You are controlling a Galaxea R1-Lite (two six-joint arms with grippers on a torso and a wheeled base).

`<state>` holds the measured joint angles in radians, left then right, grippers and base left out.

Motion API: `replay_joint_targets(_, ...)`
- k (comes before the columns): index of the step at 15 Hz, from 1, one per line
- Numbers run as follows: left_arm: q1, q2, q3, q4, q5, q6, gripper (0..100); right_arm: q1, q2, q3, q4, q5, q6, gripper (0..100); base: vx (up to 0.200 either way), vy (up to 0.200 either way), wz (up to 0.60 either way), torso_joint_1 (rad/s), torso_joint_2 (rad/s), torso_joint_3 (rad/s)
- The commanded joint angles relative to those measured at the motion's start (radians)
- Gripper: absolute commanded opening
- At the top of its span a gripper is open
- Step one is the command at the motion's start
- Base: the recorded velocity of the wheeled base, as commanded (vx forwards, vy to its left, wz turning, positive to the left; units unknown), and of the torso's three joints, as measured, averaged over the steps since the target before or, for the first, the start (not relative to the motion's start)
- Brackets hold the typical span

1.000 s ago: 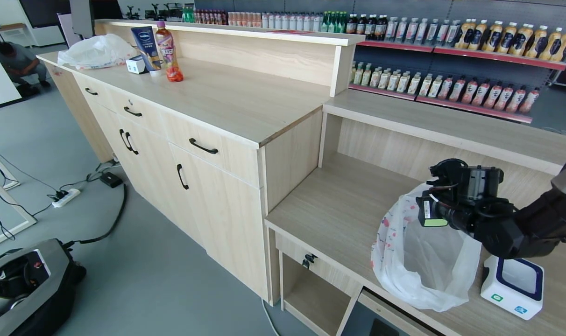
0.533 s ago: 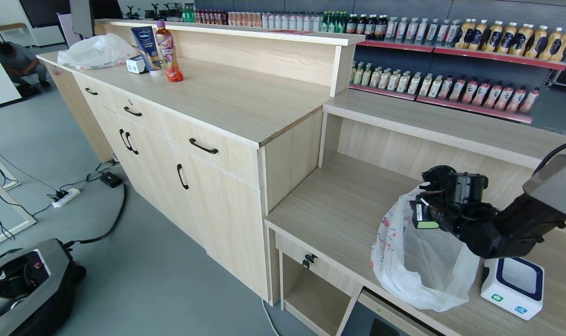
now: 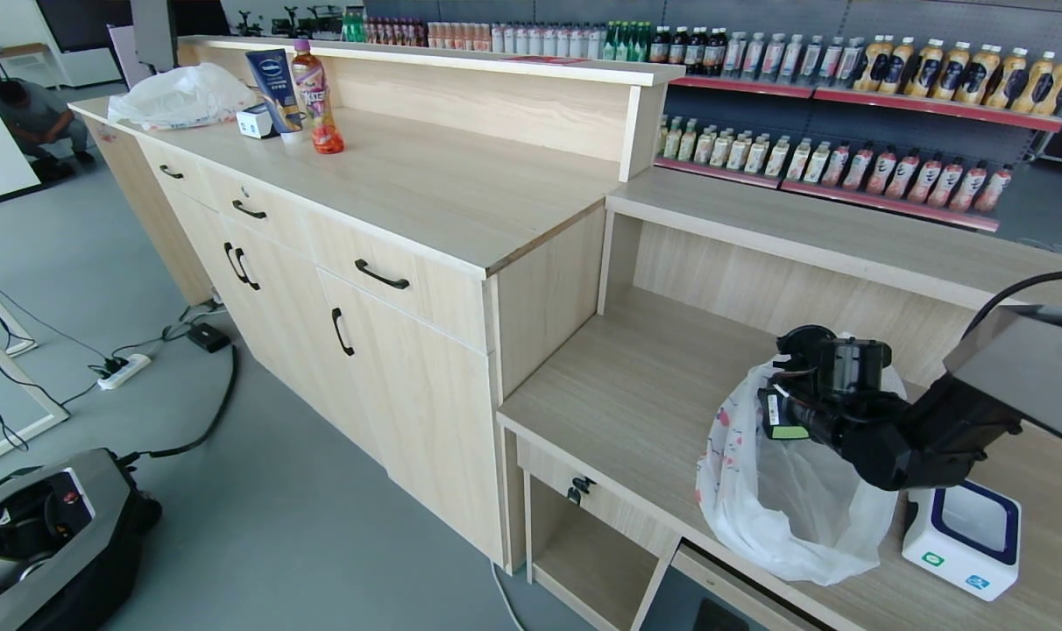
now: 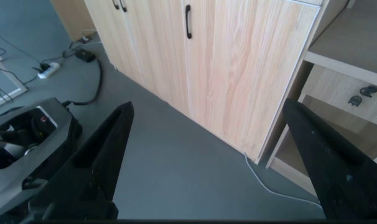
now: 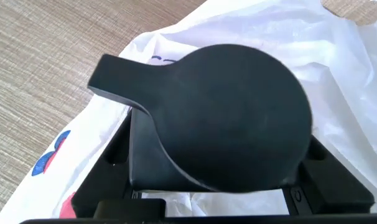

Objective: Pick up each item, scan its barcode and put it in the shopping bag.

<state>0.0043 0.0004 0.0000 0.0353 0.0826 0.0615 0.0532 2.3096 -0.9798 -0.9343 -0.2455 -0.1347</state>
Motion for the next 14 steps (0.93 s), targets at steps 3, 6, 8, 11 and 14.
replay_joint_targets(3,0.0,0.0,0.0,0.0,0.0,0.0,100,0.002,0.016,-0.002,0.0,0.0,0.0,0,0.0,0.0,0.0,0.0,0.0,0.0)
replay_joint_targets(6,0.0,0.0,0.0,0.0,0.0,0.0,100,0.0,0.016,0.001,-0.001,0.0,0.0,100,0.0,0.0,0.0,0.0,0.0,0.0)
replay_joint_targets(8,0.0,0.0,0.0,0.0,0.0,0.0,100,-0.003,0.011,0.0,-0.001,0.0,0.001,100,0.0,0.0,0.0,0.0,0.0,0.0)
replay_joint_targets(11,0.0,0.0,0.0,0.0,0.0,0.0,100,-0.003,-0.052,0.016,0.012,0.003,0.001,100,0.0,0.0,0.0,0.0,0.0,0.0)
replay_joint_targets(14,0.0,0.0,0.0,0.0,0.0,0.0,100,-0.003,-0.226,0.098,0.058,0.048,-0.019,100,0.0,0.0,0.0,0.0,0.0,0.0)
